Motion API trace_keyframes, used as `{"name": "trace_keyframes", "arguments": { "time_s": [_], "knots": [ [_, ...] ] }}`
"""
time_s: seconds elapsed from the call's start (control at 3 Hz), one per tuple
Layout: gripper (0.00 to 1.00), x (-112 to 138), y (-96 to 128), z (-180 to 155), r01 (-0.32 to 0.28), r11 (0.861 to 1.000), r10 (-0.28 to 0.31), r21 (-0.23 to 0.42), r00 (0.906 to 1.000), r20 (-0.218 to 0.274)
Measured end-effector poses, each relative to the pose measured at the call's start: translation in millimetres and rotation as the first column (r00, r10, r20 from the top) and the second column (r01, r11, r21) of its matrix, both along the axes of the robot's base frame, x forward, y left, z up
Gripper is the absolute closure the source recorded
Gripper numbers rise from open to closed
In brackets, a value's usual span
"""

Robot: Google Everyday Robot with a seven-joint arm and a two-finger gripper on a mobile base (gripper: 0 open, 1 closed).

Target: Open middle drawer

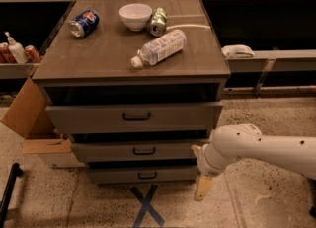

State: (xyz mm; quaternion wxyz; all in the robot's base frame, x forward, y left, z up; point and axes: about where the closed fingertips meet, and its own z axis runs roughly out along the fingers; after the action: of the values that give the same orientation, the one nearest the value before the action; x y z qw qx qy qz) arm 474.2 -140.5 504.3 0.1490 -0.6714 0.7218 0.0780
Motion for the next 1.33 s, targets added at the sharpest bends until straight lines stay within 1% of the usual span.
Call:
{"name": "trace_keyframes", "arguments": {
  "time_s": [0.33, 0.67, 1.0, 1.33],
  "knots": [
    [0.00, 0, 0, 0, 0.000, 1.000, 0.000, 0.000, 1.0000, 0.000],
    [0.00, 2, 3, -1, -0.015, 1.000, 0.016, -0.009, 0.9997, 0.021],
    [0.00, 14, 8, -6, -0.040, 0.998, 0.044, -0.052, 0.9961, 0.077],
    [0.00, 35, 14, -16, -0.061, 0.994, 0.072, -0.087, 0.9891, 0.128]
  ]
}}
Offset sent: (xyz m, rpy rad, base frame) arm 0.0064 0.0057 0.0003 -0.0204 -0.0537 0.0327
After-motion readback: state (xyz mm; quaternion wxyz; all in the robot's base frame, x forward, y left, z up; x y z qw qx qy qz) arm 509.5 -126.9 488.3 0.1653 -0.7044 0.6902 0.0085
